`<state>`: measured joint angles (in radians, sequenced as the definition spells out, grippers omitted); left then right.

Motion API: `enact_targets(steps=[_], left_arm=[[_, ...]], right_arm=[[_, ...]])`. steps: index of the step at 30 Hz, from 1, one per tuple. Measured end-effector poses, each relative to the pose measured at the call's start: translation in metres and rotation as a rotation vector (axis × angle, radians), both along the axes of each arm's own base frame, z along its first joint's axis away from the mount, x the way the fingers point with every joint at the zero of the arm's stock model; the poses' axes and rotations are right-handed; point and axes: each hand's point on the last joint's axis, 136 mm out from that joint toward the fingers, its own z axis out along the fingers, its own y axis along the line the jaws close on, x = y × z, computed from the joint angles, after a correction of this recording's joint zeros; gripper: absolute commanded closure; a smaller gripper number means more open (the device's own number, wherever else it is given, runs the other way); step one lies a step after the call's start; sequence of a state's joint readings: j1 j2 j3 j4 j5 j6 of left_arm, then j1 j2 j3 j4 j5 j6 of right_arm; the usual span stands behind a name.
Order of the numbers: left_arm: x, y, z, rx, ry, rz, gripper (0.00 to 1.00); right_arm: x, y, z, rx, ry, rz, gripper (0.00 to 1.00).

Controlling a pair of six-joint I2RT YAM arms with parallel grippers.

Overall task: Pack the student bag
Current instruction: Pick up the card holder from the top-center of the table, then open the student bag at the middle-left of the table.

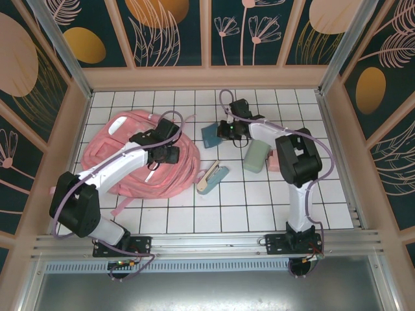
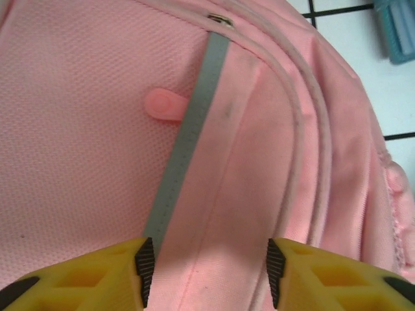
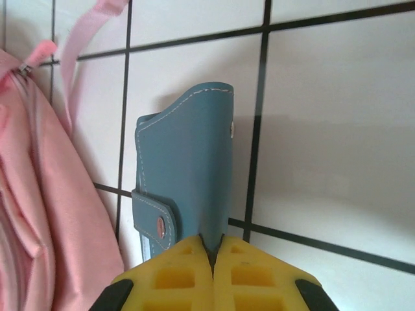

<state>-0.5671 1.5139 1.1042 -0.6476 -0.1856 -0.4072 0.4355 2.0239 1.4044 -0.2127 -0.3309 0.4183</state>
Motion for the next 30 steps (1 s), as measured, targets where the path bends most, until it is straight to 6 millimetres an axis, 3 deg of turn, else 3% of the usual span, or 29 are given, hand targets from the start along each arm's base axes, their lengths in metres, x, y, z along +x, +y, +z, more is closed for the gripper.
enact_targets(steps=[7, 13, 17, 22, 27, 30], left_arm=[[-0.009, -0.009, -0.022, 0.068, 0.042, -0.05, 0.54], [-0.011, -0.009, -0.04, 0.149, 0.065, -0.073, 1.0], [-0.006, -0.005, -0.031, 0.195, 0.034, -0.064, 1.0], [0.016, -0.003, 0.02, 0.205, -0.078, -0.019, 1.0], [0.052, 0.007, 0.1, 0.136, -0.245, 0.083, 1.0], [0.069, 0.022, 0.138, 0.084, -0.313, 0.146, 1.0]], right_arm=[[-0.01, -0.02, 0.02, 0.03, -0.014, -0.056, 1.0], [-0.017, -0.023, 0.018, 0.038, 0.001, -0.073, 1.0], [-0.021, -0.025, 0.029, 0.053, -0.013, -0.08, 1.0], [-0.021, -0.023, 0.053, 0.1, -0.055, -0.09, 1.0], [-0.019, -0.017, 0.073, 0.166, -0.082, -0.097, 1.0], [-0.019, -0.013, 0.08, 0.205, -0.081, -0.096, 1.0]])
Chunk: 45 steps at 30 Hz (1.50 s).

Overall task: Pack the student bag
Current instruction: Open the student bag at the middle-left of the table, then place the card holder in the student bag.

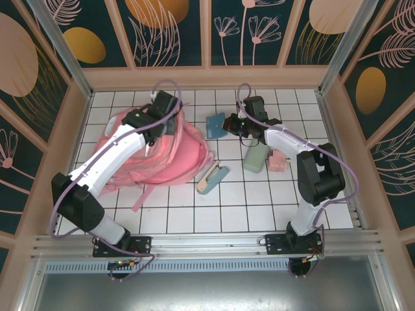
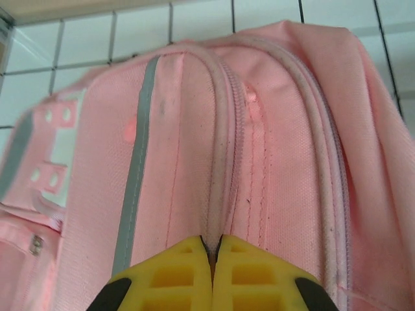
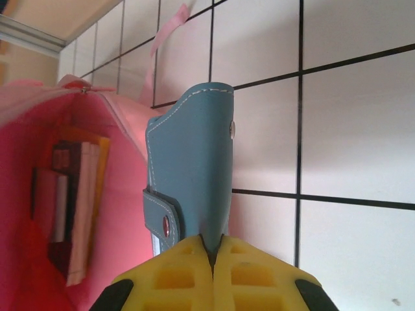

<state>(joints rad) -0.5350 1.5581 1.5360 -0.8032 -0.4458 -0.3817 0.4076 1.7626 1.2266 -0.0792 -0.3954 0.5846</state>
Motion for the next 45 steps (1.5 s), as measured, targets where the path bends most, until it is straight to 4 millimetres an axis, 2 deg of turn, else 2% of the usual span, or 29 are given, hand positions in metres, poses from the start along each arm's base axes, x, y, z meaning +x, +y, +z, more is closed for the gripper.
enact_targets(steps=[4, 7, 10, 12, 16, 20, 23, 26, 27, 30, 33, 37, 41, 45], left_arm=[[0.01, 0.019, 0.029, -0.07, -0.05, 0.04, 1.0], [0.01, 0.026, 0.038, -0.109, -0.06, 0.035, 1.0], [0.008, 0.025, 0.042, -0.138, -0.059, 0.019, 1.0], [0.008, 0.024, 0.041, -0.153, -0.053, 0.009, 1.0], [0.007, 0.02, 0.041, -0.169, -0.047, -0.003, 1.0], [0.007, 0.018, 0.04, -0.181, -0.041, -0.014, 1.0], [0.006, 0.016, 0.04, -0.19, -0.038, -0.017, 1.0], [0.007, 0.016, 0.04, -0.199, -0.038, -0.017, 1.0], [0.007, 0.015, 0.04, -0.203, -0.037, -0.017, 1.0], [0.007, 0.016, 0.041, -0.209, -0.042, -0.012, 1.0], [0.007, 0.016, 0.041, -0.21, -0.042, -0.013, 1.0], [0.006, 0.017, 0.041, -0.211, -0.042, -0.014, 1.0], [0.005, 0.017, 0.038, -0.211, -0.041, -0.014, 1.0], [0.004, 0.018, 0.035, -0.221, -0.049, -0.015, 1.0]], right_arm=[[-0.002, 0.012, 0.012, 0.067, -0.01, 0.013, 1.0], [-0.011, 0.037, 0.024, 0.13, -0.018, 0.053, 1.0], [-0.022, 0.073, 0.033, 0.2, -0.018, 0.115, 1.0], [-0.026, 0.105, 0.034, 0.247, -0.006, 0.161, 1.0], [-0.029, 0.162, 0.023, 0.312, 0.036, 0.223, 1.0], [-0.03, 0.213, 0.0, 0.35, 0.101, 0.267, 1.0], [-0.027, 0.24, -0.013, 0.369, 0.133, 0.285, 1.0], [-0.021, 0.266, -0.015, 0.395, 0.146, 0.314, 0.99], [-0.019, 0.274, -0.014, 0.403, 0.145, 0.327, 0.9], [-0.016, 0.293, -0.011, 0.423, 0.147, 0.363, 0.55], [-0.022, 0.296, -0.017, 0.409, 0.165, 0.378, 0.4], [-0.032, 0.282, -0.034, 0.361, 0.192, 0.372, 0.36], [-0.035, 0.252, -0.04, 0.315, 0.21, 0.334, 0.32], [-0.029, 0.21, -0.024, 0.288, 0.178, 0.274, 0.3]])
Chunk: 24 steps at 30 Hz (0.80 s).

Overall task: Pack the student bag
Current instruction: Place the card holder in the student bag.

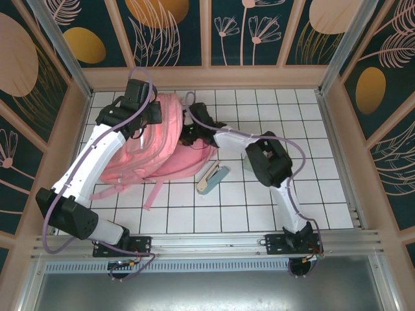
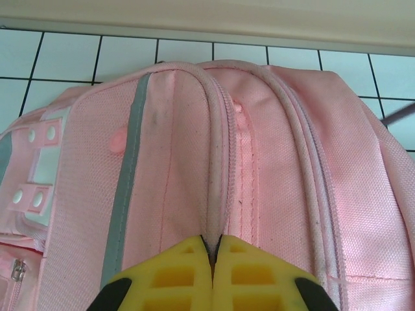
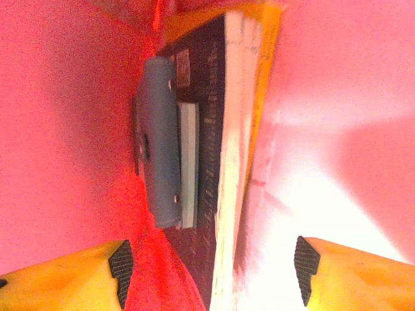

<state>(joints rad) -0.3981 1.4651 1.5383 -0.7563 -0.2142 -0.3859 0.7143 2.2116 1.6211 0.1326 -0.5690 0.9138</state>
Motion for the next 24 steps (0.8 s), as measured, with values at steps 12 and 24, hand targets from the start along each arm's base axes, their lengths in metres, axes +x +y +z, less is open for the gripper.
enact_targets(steps=[12, 24], left_arm=[[0.002, -0.019, -0.027, -0.101, 0.014, -0.042, 1.0], [0.004, -0.027, -0.036, -0.15, 0.015, -0.056, 1.0]], right_arm=[[-0.003, -0.167, 0.026, -0.165, -0.088, -0.274, 0.24], [-0.023, -0.283, 0.006, -0.543, -0.056, -0.539, 0.09]])
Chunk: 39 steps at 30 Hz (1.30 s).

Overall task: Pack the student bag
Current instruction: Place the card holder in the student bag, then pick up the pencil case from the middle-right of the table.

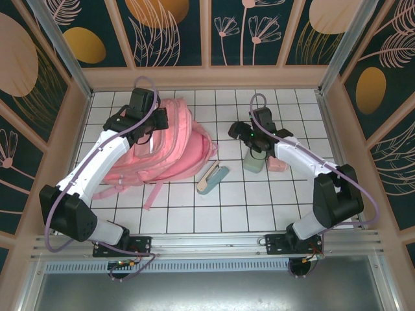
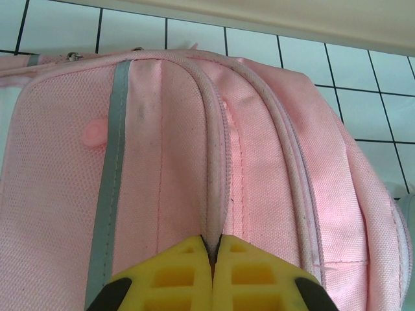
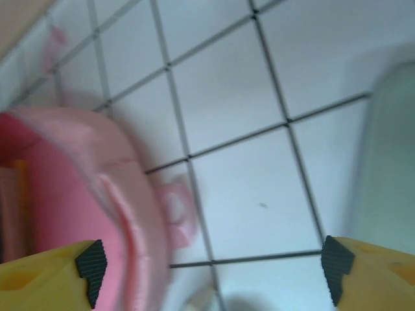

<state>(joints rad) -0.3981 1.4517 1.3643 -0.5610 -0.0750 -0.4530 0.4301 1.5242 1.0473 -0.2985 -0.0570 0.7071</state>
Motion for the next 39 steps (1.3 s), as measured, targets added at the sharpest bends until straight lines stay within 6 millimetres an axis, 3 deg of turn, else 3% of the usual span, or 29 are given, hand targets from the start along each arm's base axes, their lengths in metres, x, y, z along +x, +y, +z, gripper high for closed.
enact_targets(steps=[5, 14, 28, 34, 39], left_arm=[[0.001, 0.0, 0.001, -0.002, -0.003, 0.001, 1.0], [0.001, 0.0, 0.001, -0.002, -0.003, 0.001, 1.0], [0.0, 0.0, 0.001, -0.002, -0.003, 0.0, 1.0], [0.0, 0.0, 0.001, -0.002, -0.003, 0.0, 1.0], [0.0, 0.0, 0.001, -0.002, -0.003, 0.0, 1.0]], right_arm=[[-0.022, -0.024, -0.033, -0.082, 0.117, -0.057, 0.06], [-0.041, -0.044, -0.054, -0.149, 0.203, -0.12, 0.01], [-0.032, -0.051, -0.073, -0.211, 0.223, -0.152, 0.01], [-0.036, -0.055, -0.108, -0.254, 0.306, -0.151, 0.04], [-0.036, -0.057, -0.11, -0.267, 0.312, -0.154, 0.06]])
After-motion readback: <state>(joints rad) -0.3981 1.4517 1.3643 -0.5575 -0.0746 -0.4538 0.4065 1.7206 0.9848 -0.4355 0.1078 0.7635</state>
